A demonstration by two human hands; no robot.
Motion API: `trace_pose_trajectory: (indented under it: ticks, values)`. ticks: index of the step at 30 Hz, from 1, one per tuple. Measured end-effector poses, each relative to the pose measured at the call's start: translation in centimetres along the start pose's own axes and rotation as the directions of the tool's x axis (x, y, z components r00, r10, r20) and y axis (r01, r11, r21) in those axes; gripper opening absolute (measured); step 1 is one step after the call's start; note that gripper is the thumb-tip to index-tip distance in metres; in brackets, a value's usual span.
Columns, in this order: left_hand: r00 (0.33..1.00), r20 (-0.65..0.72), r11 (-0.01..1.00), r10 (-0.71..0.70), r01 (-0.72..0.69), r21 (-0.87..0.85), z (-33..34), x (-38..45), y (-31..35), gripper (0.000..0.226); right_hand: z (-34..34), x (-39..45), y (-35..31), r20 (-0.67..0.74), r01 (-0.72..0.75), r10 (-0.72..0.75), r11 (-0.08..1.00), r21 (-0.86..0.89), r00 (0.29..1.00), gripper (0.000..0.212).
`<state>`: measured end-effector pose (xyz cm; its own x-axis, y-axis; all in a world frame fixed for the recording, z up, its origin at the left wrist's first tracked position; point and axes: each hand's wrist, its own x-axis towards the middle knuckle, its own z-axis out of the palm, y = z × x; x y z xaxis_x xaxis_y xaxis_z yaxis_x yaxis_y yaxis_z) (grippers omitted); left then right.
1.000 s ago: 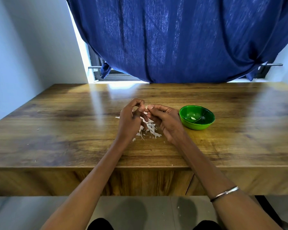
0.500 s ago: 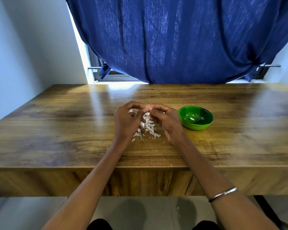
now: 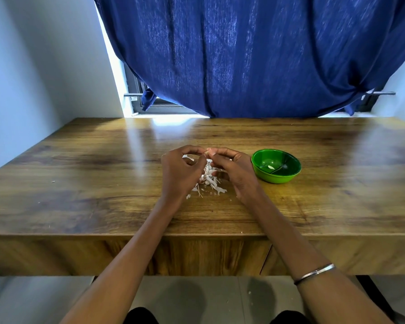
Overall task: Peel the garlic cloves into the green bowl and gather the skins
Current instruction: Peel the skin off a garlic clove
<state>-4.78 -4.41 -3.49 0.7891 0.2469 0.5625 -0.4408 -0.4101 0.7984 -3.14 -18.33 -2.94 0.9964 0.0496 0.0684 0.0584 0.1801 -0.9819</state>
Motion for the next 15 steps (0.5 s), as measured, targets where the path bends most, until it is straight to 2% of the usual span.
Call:
trace_pose_trajectory:
  ticks: [3,8,12,15]
  values:
    - [0.998,-0.006,0.998,0.058,-0.058,0.037,-0.06,-0.07,-0.04,0.007,0.16,-0.17,-0.05,-0.024,0.037,-0.038,0.997,-0.063,0.999,0.018]
    - [0.997,-0.008,0.995,0.08,-0.079,0.057,-0.29,-0.07,-0.09,0.014,0.37,-0.41,0.09,-0.017,0.192,-0.201,0.956,-0.223,0.98,0.005]
    - [0.995,0.012,0.994,0.103,-0.103,0.042,-0.48,-0.02,-0.15,0.017,0.29,-0.48,0.22,0.001,0.266,-0.275,0.928,-0.259,0.961,0.006]
    - [0.991,0.013,0.989,0.135,-0.136,0.064,-0.46,-0.08,-0.2,0.012,0.24,-0.32,0.27,-0.011,0.263,-0.274,0.933,-0.247,0.962,0.004]
